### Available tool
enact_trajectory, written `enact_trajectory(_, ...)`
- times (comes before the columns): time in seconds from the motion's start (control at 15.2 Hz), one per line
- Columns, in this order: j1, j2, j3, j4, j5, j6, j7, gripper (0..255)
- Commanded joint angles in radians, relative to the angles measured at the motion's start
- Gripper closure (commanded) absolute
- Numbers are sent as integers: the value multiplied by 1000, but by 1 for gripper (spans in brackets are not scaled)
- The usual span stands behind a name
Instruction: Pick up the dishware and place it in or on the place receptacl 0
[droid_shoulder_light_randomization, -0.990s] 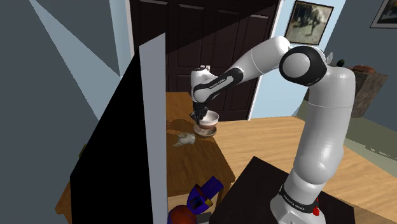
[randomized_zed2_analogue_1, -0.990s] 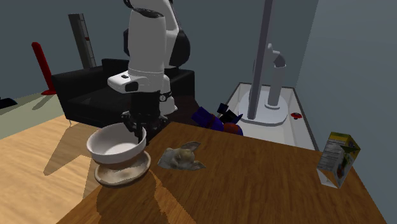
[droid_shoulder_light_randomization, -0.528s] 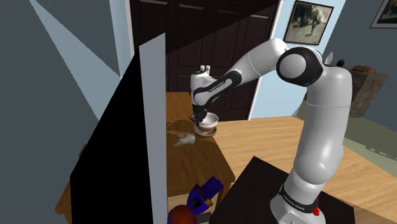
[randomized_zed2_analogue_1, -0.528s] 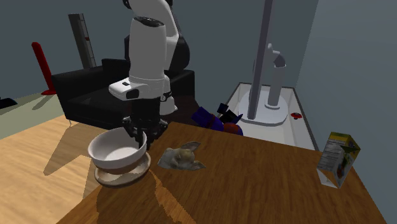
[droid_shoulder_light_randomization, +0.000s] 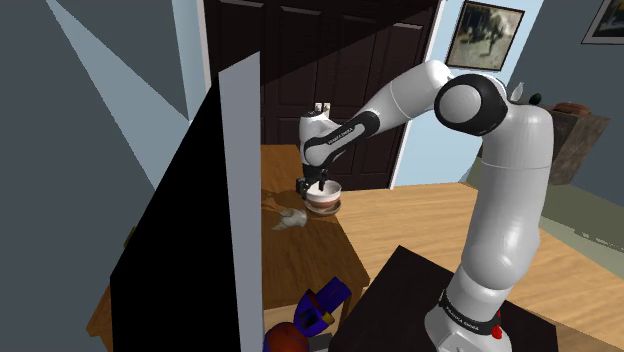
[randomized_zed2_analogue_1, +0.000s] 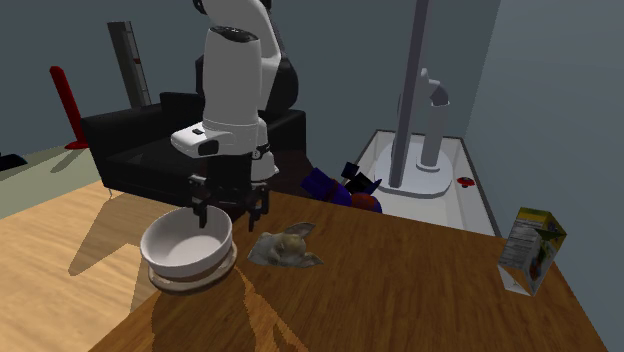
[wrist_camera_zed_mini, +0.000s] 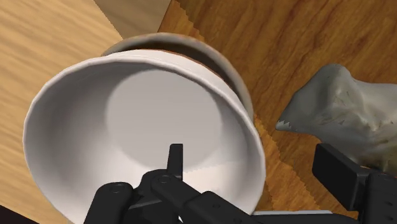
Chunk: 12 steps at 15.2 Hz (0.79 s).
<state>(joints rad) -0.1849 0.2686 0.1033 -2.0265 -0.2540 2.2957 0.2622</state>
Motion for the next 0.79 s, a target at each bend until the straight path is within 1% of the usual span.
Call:
enact_trajectory(0.0, 0, 0, 0, 0, 0, 0, 0, 0)
enact_trajectory(0.26, 6, -70, 13, 40, 26, -109, -17, 0)
enact_trajectory(0.73, 6, -70, 13, 40, 26, -109, -17, 0)
